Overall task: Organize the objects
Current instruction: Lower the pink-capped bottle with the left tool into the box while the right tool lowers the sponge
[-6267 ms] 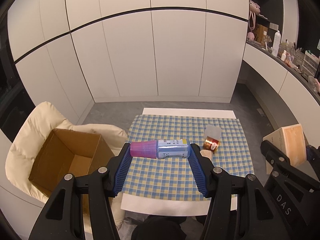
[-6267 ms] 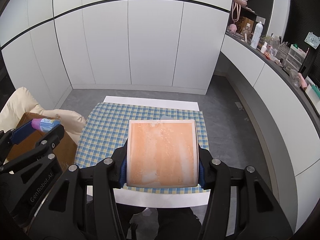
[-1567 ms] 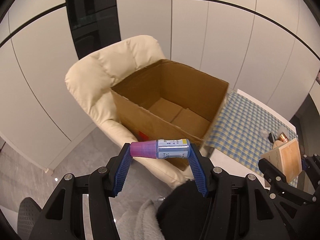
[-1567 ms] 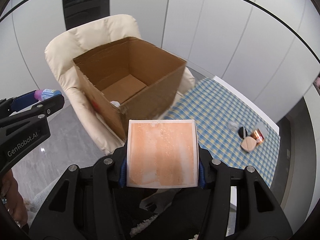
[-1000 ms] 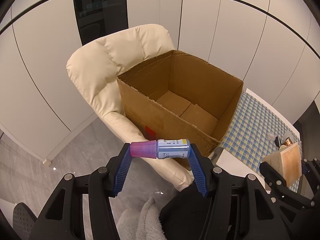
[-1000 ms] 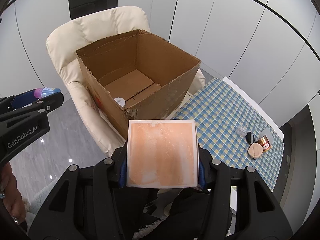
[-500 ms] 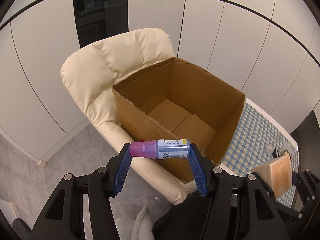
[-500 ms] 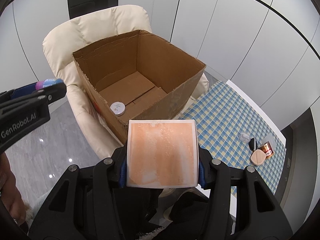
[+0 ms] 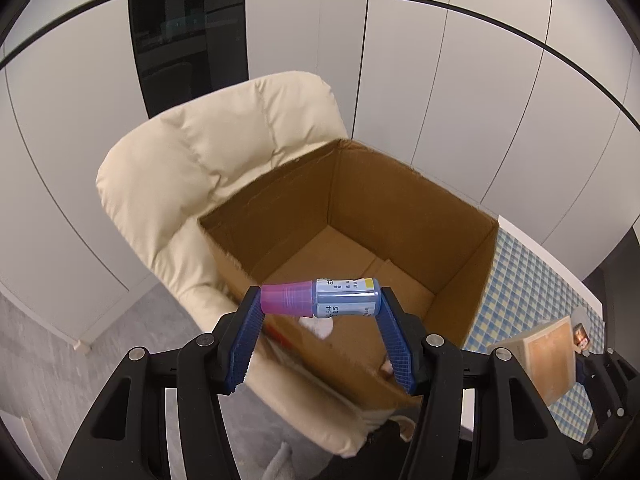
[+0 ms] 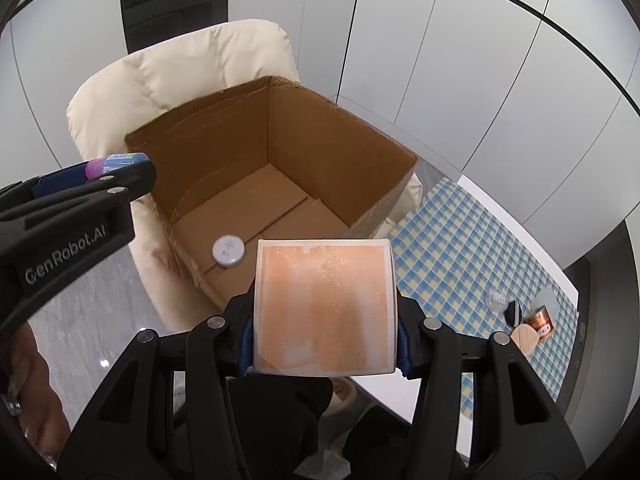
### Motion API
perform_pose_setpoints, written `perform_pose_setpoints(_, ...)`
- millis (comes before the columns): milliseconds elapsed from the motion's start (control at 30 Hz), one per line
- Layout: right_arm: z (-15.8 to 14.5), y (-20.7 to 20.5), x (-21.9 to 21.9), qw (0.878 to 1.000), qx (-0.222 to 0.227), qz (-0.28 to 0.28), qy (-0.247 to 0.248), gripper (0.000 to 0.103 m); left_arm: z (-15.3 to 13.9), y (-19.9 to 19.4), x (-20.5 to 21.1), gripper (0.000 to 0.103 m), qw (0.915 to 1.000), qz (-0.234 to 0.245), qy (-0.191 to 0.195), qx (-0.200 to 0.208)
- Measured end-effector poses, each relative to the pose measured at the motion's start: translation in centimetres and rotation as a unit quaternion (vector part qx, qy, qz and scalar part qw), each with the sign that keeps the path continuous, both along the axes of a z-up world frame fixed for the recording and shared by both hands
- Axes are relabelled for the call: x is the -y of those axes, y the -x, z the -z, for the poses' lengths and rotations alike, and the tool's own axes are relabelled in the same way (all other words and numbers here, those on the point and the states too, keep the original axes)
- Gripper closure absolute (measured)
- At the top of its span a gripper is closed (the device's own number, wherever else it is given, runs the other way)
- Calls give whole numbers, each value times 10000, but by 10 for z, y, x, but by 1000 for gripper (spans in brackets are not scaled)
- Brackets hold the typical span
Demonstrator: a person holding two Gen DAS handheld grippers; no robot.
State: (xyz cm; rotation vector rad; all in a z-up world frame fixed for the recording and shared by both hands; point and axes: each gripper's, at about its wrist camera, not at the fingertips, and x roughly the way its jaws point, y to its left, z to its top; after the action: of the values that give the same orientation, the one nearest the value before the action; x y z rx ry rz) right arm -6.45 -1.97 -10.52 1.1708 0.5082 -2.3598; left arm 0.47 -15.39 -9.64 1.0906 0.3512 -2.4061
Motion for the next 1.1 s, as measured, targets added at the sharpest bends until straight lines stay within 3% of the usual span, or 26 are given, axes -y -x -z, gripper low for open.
perform_pose_setpoints(600, 39, 85, 39, 9993, 334, 175, 3, 49, 36, 72, 22, 45, 9990, -1, 77, 443)
perform_pose_setpoints(1100, 58, 100, 46, 9987, 471, 176, -68, 49, 58, 85, 30, 45, 9977, 21, -68, 672)
